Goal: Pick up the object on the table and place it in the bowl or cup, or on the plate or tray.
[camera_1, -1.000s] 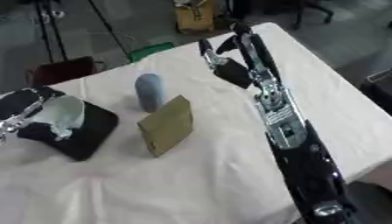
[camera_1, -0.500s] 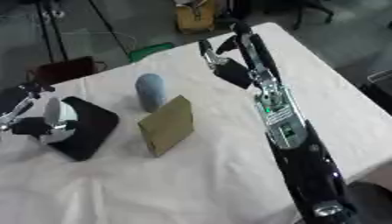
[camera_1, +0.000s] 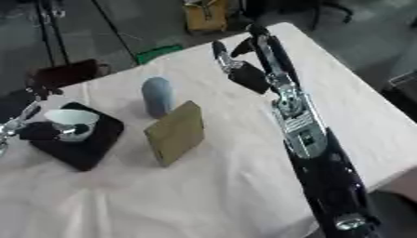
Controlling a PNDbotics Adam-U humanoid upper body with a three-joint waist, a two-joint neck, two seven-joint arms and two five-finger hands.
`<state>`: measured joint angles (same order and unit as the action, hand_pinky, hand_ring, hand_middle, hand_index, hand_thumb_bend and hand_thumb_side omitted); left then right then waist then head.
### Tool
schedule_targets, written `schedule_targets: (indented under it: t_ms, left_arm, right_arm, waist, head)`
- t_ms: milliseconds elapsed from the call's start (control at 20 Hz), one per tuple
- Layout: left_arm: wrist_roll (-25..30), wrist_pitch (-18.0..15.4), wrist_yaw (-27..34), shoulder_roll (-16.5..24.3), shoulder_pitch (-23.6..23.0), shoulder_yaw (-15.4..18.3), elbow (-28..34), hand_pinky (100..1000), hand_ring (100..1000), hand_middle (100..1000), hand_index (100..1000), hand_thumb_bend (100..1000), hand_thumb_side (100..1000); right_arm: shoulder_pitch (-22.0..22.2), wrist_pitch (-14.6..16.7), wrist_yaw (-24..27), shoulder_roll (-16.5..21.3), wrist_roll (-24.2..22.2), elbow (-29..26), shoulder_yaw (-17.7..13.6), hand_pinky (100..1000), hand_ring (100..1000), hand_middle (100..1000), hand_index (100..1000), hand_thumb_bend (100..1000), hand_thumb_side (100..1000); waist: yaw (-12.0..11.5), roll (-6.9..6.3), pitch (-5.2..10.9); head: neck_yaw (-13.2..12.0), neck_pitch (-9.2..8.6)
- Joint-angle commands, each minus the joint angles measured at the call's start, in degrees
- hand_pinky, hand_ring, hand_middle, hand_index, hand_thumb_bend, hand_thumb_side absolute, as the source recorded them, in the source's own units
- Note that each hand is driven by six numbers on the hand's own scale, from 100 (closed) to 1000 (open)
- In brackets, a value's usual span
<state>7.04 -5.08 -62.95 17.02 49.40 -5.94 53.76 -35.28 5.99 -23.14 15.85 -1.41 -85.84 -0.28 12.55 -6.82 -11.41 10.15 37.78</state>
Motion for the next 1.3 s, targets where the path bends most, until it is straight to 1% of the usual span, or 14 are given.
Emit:
schedule_targets:
  t_ms: [50, 150, 200, 250, 350, 450, 500, 600, 700, 800, 850, 1000, 1150, 1300]
  left_arm:
    - [-1.5, 0.3, 2.5, 1.6, 0.6, 0.9, 3.7, 805, 791, 869, 900, 841, 832]
    - [-2.5, 0.9, 5.3, 1.9, 0.3, 1.5, 6.0, 796, 776, 863, 898, 826, 832]
    - [-3.3, 1.2, 7.2, 2.2, 0.2, 2.1, 7.7, 790, 755, 856, 893, 815, 804]
    - [-4.5, 1.6, 10.3, 2.9, -0.2, 2.9, 10.9, 790, 755, 856, 893, 815, 804]
    - [-5.4, 2.9, 15.9, 4.2, -1.1, 3.7, 16.5, 789, 751, 853, 892, 810, 789]
    - [-5.2, 4.3, 19.5, 5.1, -1.8, 4.0, 20.4, 789, 749, 852, 891, 808, 784]
    - [-5.1, 4.9, 20.7, 5.3, -2.1, 4.2, 21.8, 783, 737, 842, 885, 790, 767]
    - [-6.3, 5.1, 27.3, 6.1, -4.0, 5.9, 27.3, 764, 709, 828, 874, 715, 771]
    - [-7.0, 4.2, 35.3, 6.8, -5.7, 6.9, 31.4, 753, 704, 827, 874, 704, 768]
    - [-7.6, 2.4, 42.9, 7.4, -7.6, 7.7, 34.8, 738, 693, 821, 874, 707, 752]
    - [-7.7, 1.0, 46.9, 7.6, -8.8, 8.0, 36.8, 732, 686, 818, 874, 705, 750]
    - [-6.7, -1.3, 56.8, 8.4, -11.9, 8.8, 40.9, 720, 673, 809, 875, 714, 726]
    - [-5.8, -2.1, 62.9, 9.0, -14.4, 9.7, 43.5, 719, 673, 809, 877, 721, 718]
    - [-5.5, -2.5, 66.3, 9.6, -17.3, 10.8, 46.3, 718, 672, 808, 878, 718, 713]
  right_arm:
    - [-0.8, 0.1, 0.2, 0.7, 0.0, -0.5, -0.1, 693, 566, 802, 862, 306, 555]
    - [-0.8, 0.1, 0.2, 0.7, 0.1, -0.6, -0.2, 693, 566, 802, 862, 307, 555]
    - [-0.7, 0.1, 0.2, 0.7, 0.1, -0.6, -0.3, 693, 566, 802, 862, 306, 556]
    - [-0.6, 0.0, 0.2, 0.7, 0.2, -0.6, -0.3, 693, 566, 802, 862, 306, 556]
    - [-0.5, 0.0, 0.1, 0.7, 0.2, -0.6, -0.4, 693, 566, 802, 862, 308, 555]
    - [-0.5, 0.0, 0.1, 0.7, 0.3, -0.7, -0.5, 693, 566, 802, 862, 308, 555]
    - [-0.5, 0.0, 0.1, 0.7, 0.3, -0.7, -0.5, 693, 566, 802, 863, 308, 555]
    - [-0.5, -0.1, 0.1, 0.8, 0.4, -0.6, -0.7, 693, 566, 802, 863, 310, 554]
    - [-0.4, -0.1, 0.0, 0.8, 0.5, -0.7, -0.8, 693, 566, 802, 863, 310, 555]
    - [-0.4, -0.1, 0.0, 0.8, 0.6, -0.7, -0.8, 692, 566, 802, 863, 310, 555]
    - [-0.4, -0.1, 0.0, 0.8, 0.6, -0.8, -0.9, 692, 566, 802, 863, 310, 555]
    - [-0.3, -0.2, 0.0, 1.1, 0.8, -0.8, -1.0, 692, 566, 802, 863, 310, 555]
    - [-0.3, -0.2, 0.0, 1.1, 0.8, -0.9, -1.1, 692, 566, 802, 863, 312, 554]
    - [-0.3, -0.2, 0.0, 1.1, 0.9, -1.0, -1.2, 692, 566, 802, 863, 313, 554]
  waist:
    - [-0.2, 0.37, 0.82]
    - [-0.4, 0.38, 0.84]
    - [-0.6, 0.41, 0.89]
    - [-0.8, 0.47, 0.94]
    - [-1.1, 0.56, 1.0]
    - [-1.2, 0.61, 1.03]
    - [-1.3, 0.66, 1.04]
    - [-1.7, 0.83, 1.05]
    - [-1.9, 0.89, 1.07]
    - [-2.1, 0.9, 1.04]
    - [-2.2, 0.89, 1.0]
    - [-2.4, 0.85, 0.93]
    - [-2.7, 0.8, 0.87]
    - [-3.0, 0.76, 0.85]
  head:
    - [0.1, -0.51]
    - [0.3, -0.49]
    - [0.4, -0.45]
    - [0.6, -0.44]
    - [0.8, -0.44]
    - [0.9, -0.45]
    - [0.9, -0.46]
    - [1.3, -0.51]
    - [1.4, -0.49]
    - [1.6, -0.58]
    - [1.7, -0.6]
    - [1.9, -0.48]
    - [2.0, -0.47]
    - [2.3, -0.61]
